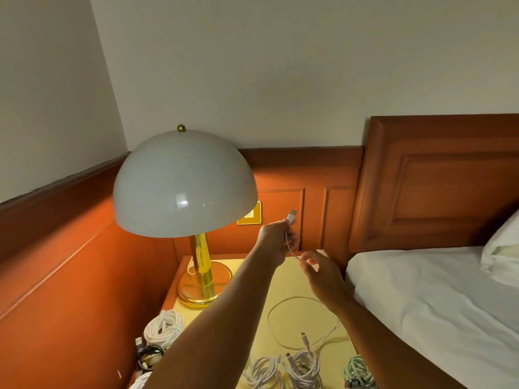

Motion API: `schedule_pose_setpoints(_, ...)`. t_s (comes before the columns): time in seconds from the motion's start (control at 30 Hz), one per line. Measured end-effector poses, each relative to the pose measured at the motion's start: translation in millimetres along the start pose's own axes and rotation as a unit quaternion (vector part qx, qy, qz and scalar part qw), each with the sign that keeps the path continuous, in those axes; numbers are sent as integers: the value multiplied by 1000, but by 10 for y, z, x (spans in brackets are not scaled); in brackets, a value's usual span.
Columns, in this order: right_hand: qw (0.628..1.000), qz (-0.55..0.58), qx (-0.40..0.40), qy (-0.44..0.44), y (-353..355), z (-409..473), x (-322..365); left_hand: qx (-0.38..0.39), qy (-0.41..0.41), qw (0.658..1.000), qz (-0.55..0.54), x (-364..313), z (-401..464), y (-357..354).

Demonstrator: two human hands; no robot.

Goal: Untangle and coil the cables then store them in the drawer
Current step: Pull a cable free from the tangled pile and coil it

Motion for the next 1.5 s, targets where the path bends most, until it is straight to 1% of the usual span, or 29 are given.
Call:
schedule_pose_setpoints(0.1, 995, 25, 71, -72, -167, 117, -208, 30, -17, 998, 53, -49, 86, -142)
schedule_pose_setpoints(0.17, 985, 48, 110, -124, -257, 208, -340, 60, -41, 995, 66, -110, 113, -218)
schedule_pose_setpoints(0.3, 968, 15, 168, -189, -359, 454, -525, 86, -96, 986, 106, -152, 195, -260)
schedule_pose_setpoints(0.4, 954, 53, 213, -204, -491, 666, -500, 106, -101, 983, 110, -81, 304, -206)
schedule_pose_setpoints(0.5, 952, 47, 219, -210, -572, 846, -512, 118, -95, 982, 116, -25, 383, -144)
schedule_pose_setpoints(0.57, 954, 21, 218, -204, -608, 929, -534, 127, -105, 979, 121, -28, 413, -124)
schedule_pose_setpoints(0.6, 958, -10, 211, -193, -608, 972, -544, 131, -114, 977, 125, -42, 427, -116)
schedule_pose_setpoints(0.7, 972, -140, 149, -119, -510, 1142, -517, 128, -152, 965, 173, -68, 458, -94)
schedule_pose_setpoints(0.77, 979, -140, 120, -83, -458, 1254, -425, 108, -200, 938, 262, -64, 467, -92)
schedule_pose_setpoints(0.83, 983, -125, 120, -62, -425, 1354, -293, 83, -237, 896, 366, -20, 502, -94)
schedule_pose_setpoints(0.87, 984, -122, 122, -43, -407, 1407, -210, 75, -243, 879, 403, 10, 524, -96)
schedule_pose_setpoints(0.9, 985, -113, 126, -18, -382, 1450, -113, 75, -242, 869, 425, 46, 544, -104)
schedule_pose_setpoints(0.93, 986, -107, 130, 6, -363, 1477, -16, 81, -233, 867, 433, 82, 555, -117)
schedule_pose_setpoints(1.03, 984, -107, 132, 58, -314, 1486, 192, 99, -189, 885, 414, 151, 585, -169)
schedule_pose_setpoints(1.17, 979, -129, 115, 111, -272, 1383, 369, 69, -199, 885, 415, 94, 674, -155)
schedule_pose_setpoints(1.23, 974, -144, 111, 137, -251, 1259, 427, 49, -199, 901, 383, 27, 698, -120)
schedule_pose_setpoints(1.27, 974, -139, 114, 140, -246, 1181, 437, 39, -197, 913, 354, -13, 710, -104)
schedule_pose_setpoints(1.33, 980, -93, 133, 116, -258, 1003, 395, 22, -175, 947, 268, -70, 750, -66)
schedule_pose_setpoints(1.4, 985, -48, 146, 75, -297, 848, 280, 1, -131, 973, 188, -67, 776, -3)
schedule_pose_setpoints(1.5, 986, 12, 164, -21, -411, 702, -32, -7, -75, 992, 105, -10, 781, 58)
Point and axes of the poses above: each hand's wrist, its own z-axis towards the middle knuckle, its own y-axis out of the back of the hand, x = y × z, the point moved 7 cm from there along z, towards the middle knuckle, and after that the axes turned 14 degrees about -x, right-handed, at the moved point
